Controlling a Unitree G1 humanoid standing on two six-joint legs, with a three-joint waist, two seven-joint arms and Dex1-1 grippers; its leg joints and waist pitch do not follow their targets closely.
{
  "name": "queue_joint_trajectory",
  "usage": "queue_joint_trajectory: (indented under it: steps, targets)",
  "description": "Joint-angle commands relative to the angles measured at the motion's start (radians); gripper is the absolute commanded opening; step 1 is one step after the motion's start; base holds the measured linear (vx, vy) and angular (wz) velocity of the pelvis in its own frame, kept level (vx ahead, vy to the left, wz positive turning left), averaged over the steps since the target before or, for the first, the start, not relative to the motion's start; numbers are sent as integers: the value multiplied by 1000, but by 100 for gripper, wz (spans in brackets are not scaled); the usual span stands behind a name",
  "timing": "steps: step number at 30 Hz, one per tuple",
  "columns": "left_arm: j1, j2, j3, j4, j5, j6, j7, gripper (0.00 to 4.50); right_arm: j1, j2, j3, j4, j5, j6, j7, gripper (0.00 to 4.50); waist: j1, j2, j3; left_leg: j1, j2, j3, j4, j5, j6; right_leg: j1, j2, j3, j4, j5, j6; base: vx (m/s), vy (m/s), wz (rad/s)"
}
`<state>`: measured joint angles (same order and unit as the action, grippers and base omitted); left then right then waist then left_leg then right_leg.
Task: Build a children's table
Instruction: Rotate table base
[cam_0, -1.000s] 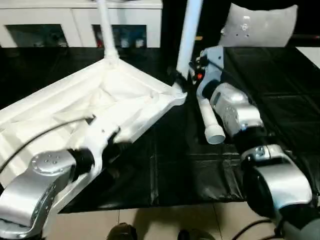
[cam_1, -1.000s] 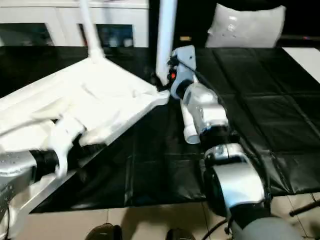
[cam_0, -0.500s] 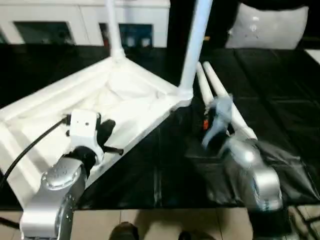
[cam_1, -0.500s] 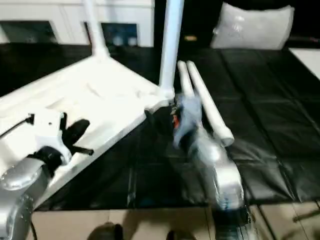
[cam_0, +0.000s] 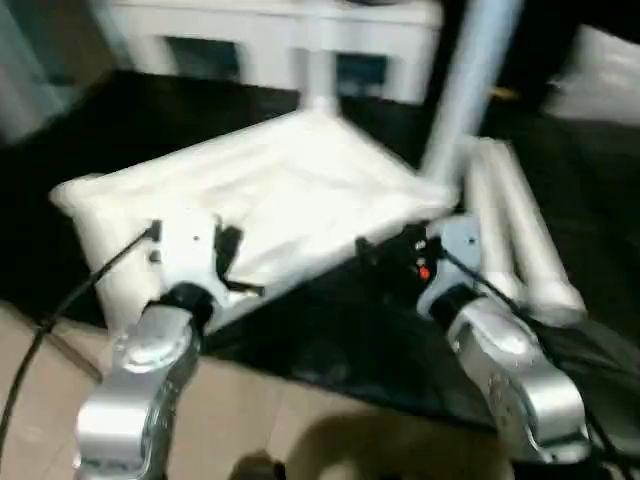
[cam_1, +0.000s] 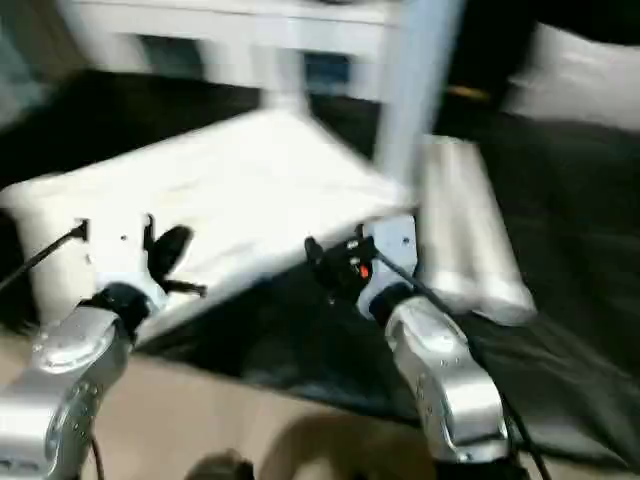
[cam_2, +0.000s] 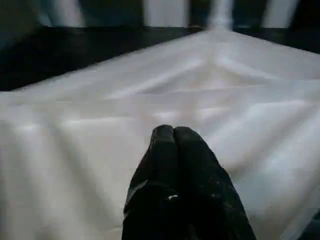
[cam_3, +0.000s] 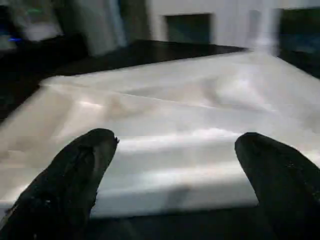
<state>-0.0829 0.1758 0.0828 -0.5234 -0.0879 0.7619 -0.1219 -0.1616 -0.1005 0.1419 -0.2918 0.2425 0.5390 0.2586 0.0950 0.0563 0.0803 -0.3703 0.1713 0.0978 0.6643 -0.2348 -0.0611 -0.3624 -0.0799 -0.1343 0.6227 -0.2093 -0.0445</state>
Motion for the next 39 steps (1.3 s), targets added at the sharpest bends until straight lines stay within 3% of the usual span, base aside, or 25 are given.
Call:
queue_joint_trajectory:
  steps: [1,2,3,4,6,7,8,10,12,13,15,17,20,22,23,24,27,28,33,35,37,39]
  targets:
    - [0,-7,-15,-7,-27,18,-21,24,-5,-25,-16,-7,-5,18,-9,450,-17,15,-36,46,75,-15,-147,-533,-86,-3,-49,72,-71,-182,-88,-37,57,20]
    - [2,33,2,-10,-2,62,-11,24,-9,-41,13,3,-19,16,12,450,-17,-2,-33,51,51,-1,-139,-555,-99,-3,-61,90,-88,-340,-68,0,0,0]
    - [-1,48,20,-5,14,87,4,24,-13,-47,26,8,-23,22,22,450,-16,-11,-36,48,44,4,-139,-532,-92,1,-65,97,-94,-399,-55,0,0,0]
    - [-7,60,44,4,28,101,19,24,-18,-51,39,12,-27,34,34,450,-16,-17,-37,37,36,6,-141,-461,-71,10,-77,106,-106,-489,-25,0,0,0]
    - [-13,77,61,16,32,100,18,24,-23,-54,48,15,-27,47,44,450,-17,-19,-48,13,35,2,-143,-317,-40,25,-79,112,-100,-447,-13,0,0,0]
    - [-18,94,71,29,35,101,12,24,-28,-54,54,18,-27,57,51,450,-19,-28,-47,16,37,7,-142,-293,-26,16,-75,113,-106,-448,-18,0,0,0]
    - [-29,137,102,70,29,109,-9,24,-41,-56,70,24,-16,97,66,450,-19,-25,-45,18,32,9,-142,-303,-24,9,-74,115,-108,-484,-24,0,0,0]
    - [-31,157,113,90,29,125,-15,24,-46,-61,82,26,-17,108,74,450,-24,-25,-46,19,29,8,-141,-303,-25,9,-73,115,-113,-526,-18,0,0,0]
    - [-36,185,122,115,38,157,-16,24,-52,-71,97,31,-17,116,80,450,-23,-27,-50,18,33,10,-141,-268,-22,5,-70,118,-108,-467,-28,0,0,0]
    - [-39,213,120,131,43,178,-25,24,-55,-75,103,35,-14,123,86,450,-24,-35,-50,12,33,12,-142,-239,-13,6,-65,119,-102,-413,-41,0,0,0]
    - [-42,225,121,136,40,187,-32,24,-56,-77,106,37,-13,127,91,450,-22,-28,-56,7,35,11,-141,-211,-9,7,-65,119,-92,-363,-60,0,0,0]
    - [-45,259,116,148,33,222,-63,24,-60,-81,117,45,-20,154,95,450,-21,-27,-61,6,38,12,-140,-185,-9,5,-59,119,-79,-256,-98,0,0,0]
    - [-33,302,80,204,-18,200,-161,24,-78,-76,123,103,-63,208,51,450,-20,-33,-66,-1,35,15,-135,-88,1,11,-57,117,-64,-88,-145,37,9,0]
    - [-31,329,43,243,-16,158,-203,24,-89,-67,116,134,-76,216,27,450,-18,-29,-70,-1,33,19,-130,-54,3,11,-56,117,-57,-33,-162,27,7,0]
    - [-34,336,32,257,-18,155,-216,24,-95,-60,111,149,-79,214,15,450,-18,-35,-70,-3,33,20,-130,-40,9,12,-57,118,-58,-15,-164,0,0,0]
    - [-40,349,13,285,-23,155,-240,24,-106,-46,101,180,-86,211,-9,450,-14,-31,-71,-4,32,22,-128,-28,13,10,-57,118,-54,4,-167,0,0,0]
    - [-46,384,-24,309,-13,172,-273,24,-123,-38,100,219,-103,203,-28,450,-13,-32,-65,-3,37,25,-134,-76,4,9,-59,118,-58,-41,-169,0,0,0]
    - [-49,400,-40,322,-12,192,-289,24,-136,-36,102,249,-114,194,-37,450,-12,-24,-62,-1,36,25,-138,-126,-6,7,-60,119,-62,-110,-159,0,0,0]
    - [-72,433,-68,352,-22,235,-323,24,-201,-4,94,388,-136,143,-63,450,-18,-29,-52,11,40,25,-149,-259,-47,-1,-66,125,-79,-291,-125,0,0,0]
    - [-84,416,-65,348,-54,233,-348,24,-233,10,79,459,-140,103,-74,450,-16,-32,-58,11,41,27,-148,-229,-46,2,-66,127,-79,-259,-125,0,0,0]
    - [-94,396,-72,321,-103,242,-391,24,-276,17,69,550,-151,59,-80,450,-14,-32,-62,13,41,31,-146,-197,-45,1,-66,126,-75,-215,-147,0,0,0]
    - [-97,391,-73,312,-119,255,-402,24,-287,19,67,575,-156,47,-79,450,-12,-31,-62,8,40,34,-144,-165,-40,3,-63,126,-68,-162,-159,0,0,0]
